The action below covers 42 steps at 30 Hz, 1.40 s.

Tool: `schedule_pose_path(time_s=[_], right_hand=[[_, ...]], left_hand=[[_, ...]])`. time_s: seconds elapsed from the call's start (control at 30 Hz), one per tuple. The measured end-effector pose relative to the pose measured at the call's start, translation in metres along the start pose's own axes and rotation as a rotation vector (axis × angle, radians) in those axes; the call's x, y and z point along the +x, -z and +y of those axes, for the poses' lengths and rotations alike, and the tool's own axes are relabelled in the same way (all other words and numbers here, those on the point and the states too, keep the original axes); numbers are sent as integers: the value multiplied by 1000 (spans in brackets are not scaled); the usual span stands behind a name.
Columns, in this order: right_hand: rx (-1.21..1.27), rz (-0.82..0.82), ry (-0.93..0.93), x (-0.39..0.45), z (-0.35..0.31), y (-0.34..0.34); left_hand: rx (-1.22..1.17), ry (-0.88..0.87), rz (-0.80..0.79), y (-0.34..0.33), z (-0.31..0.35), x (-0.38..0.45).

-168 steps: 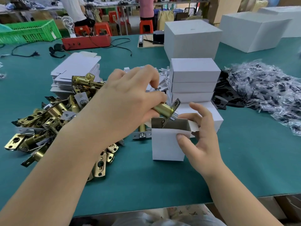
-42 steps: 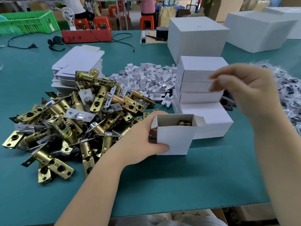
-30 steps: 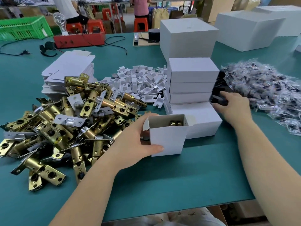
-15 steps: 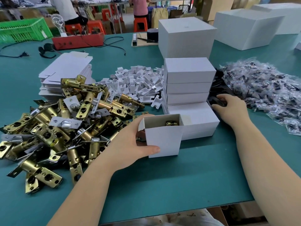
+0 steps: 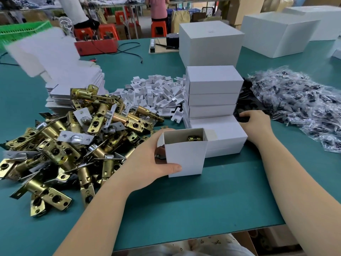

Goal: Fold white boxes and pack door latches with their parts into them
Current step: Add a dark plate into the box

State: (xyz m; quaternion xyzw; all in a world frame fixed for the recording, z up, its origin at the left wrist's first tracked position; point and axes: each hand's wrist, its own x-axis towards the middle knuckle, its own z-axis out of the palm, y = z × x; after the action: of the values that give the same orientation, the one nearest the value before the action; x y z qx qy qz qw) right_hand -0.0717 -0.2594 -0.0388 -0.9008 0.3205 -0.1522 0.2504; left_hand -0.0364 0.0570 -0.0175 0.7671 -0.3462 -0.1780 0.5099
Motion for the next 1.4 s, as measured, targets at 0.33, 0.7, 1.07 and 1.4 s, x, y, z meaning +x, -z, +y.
schedule_pose_path(time_s=[0.33,0.7,1.07,1.4], right_hand=[[1195,138,-380,0,2,12],[1593,-16,-354,-7,8,18],[1047,124,-255,0,11,4],[647,333,81,-21,-7,35]], left_hand=[[-10,20,-11,0,-3,1],[15,15,-16,1,-3,1],[41,13,-28,0,2,1],[27,11,-32,-1,1,1]])
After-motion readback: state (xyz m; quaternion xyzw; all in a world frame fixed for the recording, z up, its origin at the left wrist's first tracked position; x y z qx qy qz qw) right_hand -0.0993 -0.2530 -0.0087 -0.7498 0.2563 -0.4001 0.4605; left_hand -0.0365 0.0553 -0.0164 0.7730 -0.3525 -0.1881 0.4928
